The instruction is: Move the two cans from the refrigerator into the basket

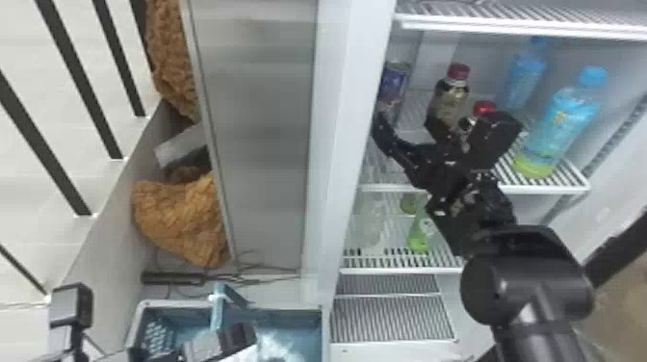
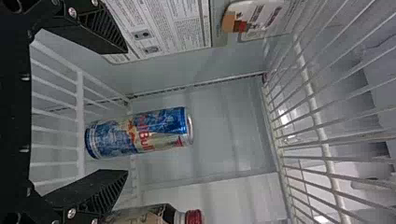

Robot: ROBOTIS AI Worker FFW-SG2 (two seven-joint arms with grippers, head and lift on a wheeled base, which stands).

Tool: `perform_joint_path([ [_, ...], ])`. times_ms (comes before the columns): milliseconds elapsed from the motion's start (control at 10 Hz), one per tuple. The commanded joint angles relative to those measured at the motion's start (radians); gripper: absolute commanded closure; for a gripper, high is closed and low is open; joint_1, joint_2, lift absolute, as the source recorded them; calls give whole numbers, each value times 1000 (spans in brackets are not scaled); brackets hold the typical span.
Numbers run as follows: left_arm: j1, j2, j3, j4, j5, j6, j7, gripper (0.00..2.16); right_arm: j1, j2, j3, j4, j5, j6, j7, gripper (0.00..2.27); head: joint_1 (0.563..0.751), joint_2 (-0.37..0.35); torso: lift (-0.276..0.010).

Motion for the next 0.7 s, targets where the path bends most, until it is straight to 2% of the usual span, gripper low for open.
perform_joint_path([
  [0,1,1,3,0,1,0,0,1191,-30,6,0,34,6,-2,-13,131,695,-96,-31],
  [200,-2,2,3,0,3,-2,0,1191,-96,12,2,115,10,-17,-16,128,695,-97,-31],
  [600,-4,7,3,2,5,-5,3,1191,-163,19,4,196,26,-26,-34,125,695,-97,-31],
])
